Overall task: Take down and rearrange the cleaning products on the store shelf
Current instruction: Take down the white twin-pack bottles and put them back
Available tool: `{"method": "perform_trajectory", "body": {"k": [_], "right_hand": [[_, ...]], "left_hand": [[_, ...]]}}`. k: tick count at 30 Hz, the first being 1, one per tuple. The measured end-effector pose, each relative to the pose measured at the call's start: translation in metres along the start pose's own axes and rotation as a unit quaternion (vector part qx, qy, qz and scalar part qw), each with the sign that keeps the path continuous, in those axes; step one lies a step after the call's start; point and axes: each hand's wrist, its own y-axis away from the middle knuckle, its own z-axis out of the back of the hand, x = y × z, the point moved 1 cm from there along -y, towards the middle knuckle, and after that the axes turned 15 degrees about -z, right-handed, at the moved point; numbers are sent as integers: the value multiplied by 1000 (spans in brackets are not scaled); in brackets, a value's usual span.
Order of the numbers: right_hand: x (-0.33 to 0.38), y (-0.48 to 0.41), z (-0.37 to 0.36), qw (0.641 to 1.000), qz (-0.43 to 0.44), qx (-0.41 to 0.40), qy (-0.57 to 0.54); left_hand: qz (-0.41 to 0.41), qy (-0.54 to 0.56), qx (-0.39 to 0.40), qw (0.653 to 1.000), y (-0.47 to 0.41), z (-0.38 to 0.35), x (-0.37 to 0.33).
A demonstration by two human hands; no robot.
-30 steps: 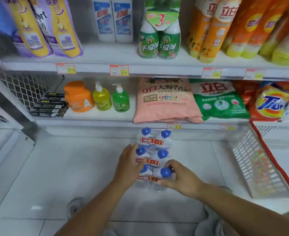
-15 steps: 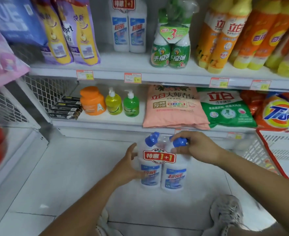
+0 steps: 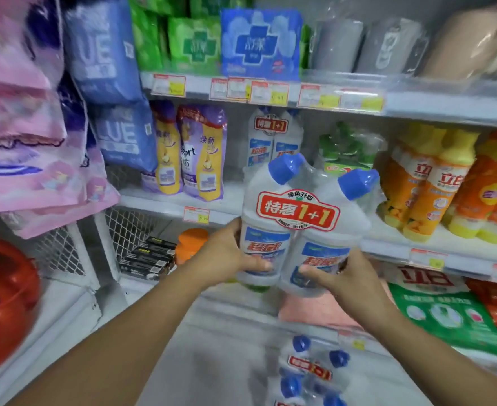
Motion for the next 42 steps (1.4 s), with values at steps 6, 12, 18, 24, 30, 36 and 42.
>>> {"method": "perform_trajectory", "body": {"k": [6,12,18,24,30,36,42], "right_hand": [[37,-91,-24,994,79,-74,-31],[51,-163,-48,992,80,-86,-41],[55,-205,-60,991,72,-99,-48],[50,-236,-66,996,37,-77,-27],[51,-260,-72,994,1,-91,-64],[48,-275,-85,982,21,-149,-115],[44,-298,-95,978,13,-174,-111]], "left_hand": [[-64,-79,-72,992,-73,38,18],[-62,-250,-154,954,-115,45,74],[-65,-396,-96,911,-107,34,147],[-126,-416,-143,889,-108,24,170],[-141,-398,-160,892,-109,23,175],[-152,-396,-164,891,-109,23,178],[-158,-396,-168,889,-109,23,181]]}}
